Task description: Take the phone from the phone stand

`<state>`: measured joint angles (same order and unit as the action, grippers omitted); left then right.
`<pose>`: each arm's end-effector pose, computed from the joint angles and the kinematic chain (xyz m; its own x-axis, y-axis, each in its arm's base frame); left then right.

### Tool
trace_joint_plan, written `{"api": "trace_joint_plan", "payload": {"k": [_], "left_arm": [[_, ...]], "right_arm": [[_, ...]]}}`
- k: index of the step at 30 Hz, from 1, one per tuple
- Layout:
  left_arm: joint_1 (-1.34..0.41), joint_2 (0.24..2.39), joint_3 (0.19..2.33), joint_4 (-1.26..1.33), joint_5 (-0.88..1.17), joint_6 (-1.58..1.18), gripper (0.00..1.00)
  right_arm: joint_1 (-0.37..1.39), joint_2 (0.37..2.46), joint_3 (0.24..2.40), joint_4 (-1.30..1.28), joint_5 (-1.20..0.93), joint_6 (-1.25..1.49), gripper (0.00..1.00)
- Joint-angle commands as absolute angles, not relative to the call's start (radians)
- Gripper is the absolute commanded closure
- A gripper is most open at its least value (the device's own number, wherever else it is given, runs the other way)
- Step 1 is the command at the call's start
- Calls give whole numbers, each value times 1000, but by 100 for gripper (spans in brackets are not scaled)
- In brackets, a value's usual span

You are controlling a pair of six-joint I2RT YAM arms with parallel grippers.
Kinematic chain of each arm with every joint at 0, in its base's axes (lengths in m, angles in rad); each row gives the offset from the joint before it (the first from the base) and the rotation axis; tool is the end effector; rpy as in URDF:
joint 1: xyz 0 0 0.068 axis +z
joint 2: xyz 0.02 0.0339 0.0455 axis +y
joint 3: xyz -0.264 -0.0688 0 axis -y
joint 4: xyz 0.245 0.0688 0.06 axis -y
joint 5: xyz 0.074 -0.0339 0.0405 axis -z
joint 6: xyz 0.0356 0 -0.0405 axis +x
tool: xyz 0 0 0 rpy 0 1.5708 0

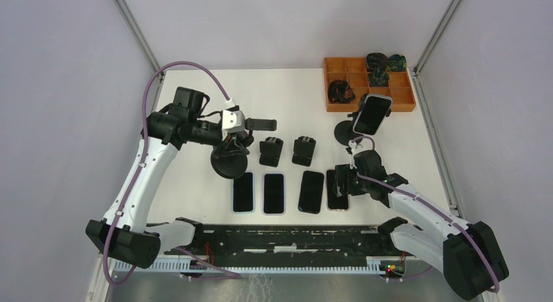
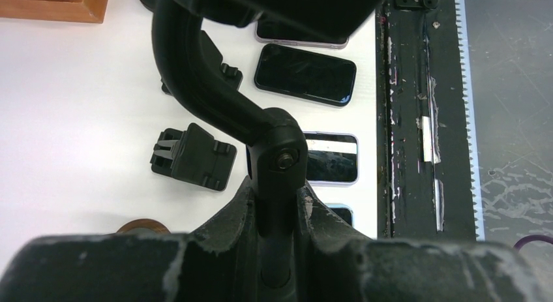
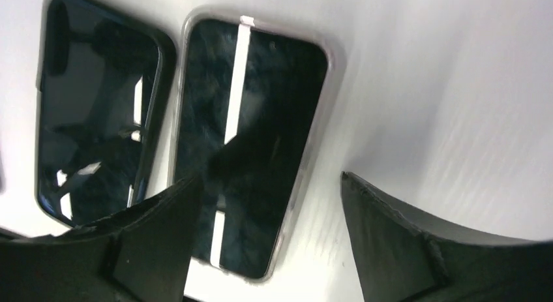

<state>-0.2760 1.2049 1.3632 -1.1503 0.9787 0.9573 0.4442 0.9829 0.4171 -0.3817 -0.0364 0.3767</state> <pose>0.1934 -0.0855 0.3793 0.0177 0.4693 -0.8829 0.9976 0.0514 0.0473 0.1588 0.0770 0.1635 -0.8468 0.0041 -0.5319 -0.1475 0.9590 0.2422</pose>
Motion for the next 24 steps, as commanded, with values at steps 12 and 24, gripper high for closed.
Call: {"api": "trace_joint_plan", "payload": {"k": [12, 24], "left_arm": [[-269, 1195, 1412, -1082, 1036, 898, 98], [-269, 1203, 1403, -1068, 1075, 911, 98]], "right_arm": [[672, 1123, 392, -66, -166, 578, 21], [697, 1002, 947, -270, -328, 384, 2]]}}
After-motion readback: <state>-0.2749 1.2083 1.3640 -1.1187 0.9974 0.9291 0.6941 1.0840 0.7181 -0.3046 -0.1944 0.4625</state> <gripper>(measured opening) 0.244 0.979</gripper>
